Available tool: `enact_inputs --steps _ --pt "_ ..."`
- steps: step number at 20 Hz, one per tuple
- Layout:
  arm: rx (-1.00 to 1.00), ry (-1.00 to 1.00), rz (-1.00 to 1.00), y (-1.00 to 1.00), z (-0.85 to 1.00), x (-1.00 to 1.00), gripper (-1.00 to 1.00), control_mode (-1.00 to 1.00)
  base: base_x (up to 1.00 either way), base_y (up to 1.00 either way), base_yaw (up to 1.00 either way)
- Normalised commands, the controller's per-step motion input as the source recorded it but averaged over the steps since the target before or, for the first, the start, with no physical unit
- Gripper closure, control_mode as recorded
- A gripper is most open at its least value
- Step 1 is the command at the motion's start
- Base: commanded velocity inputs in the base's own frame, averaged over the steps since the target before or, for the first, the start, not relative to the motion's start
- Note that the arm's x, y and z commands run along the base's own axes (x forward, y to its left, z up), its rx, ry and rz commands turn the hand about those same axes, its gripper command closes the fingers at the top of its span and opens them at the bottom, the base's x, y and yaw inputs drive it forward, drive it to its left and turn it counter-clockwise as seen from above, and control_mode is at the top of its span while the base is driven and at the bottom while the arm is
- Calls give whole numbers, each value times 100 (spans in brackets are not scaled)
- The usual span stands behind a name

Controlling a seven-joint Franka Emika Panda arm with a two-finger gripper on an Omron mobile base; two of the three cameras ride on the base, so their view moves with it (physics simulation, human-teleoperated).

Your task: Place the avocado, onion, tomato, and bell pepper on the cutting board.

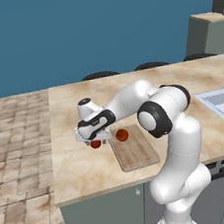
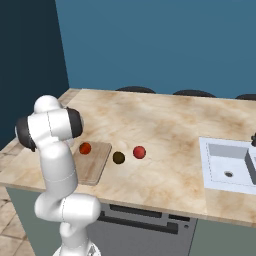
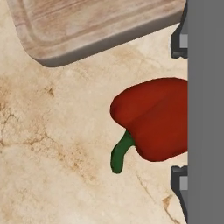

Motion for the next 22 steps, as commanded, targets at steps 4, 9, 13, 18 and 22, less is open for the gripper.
enact_inputs --steps 4,9,13,18,22 --pt "0 0 0 1 -4 4 100 -100 0 0 0" --pt "0 -2 0 0 -2 0 100 -100 0 0 0" --pt "0 -1 0 0 22 0 100 -100 0 0 0" --pt "0 -4 0 -1 55 0 100 -100 0 0 0" --pt "0 -2 0 -13 49 0 100 -100 0 0 0"
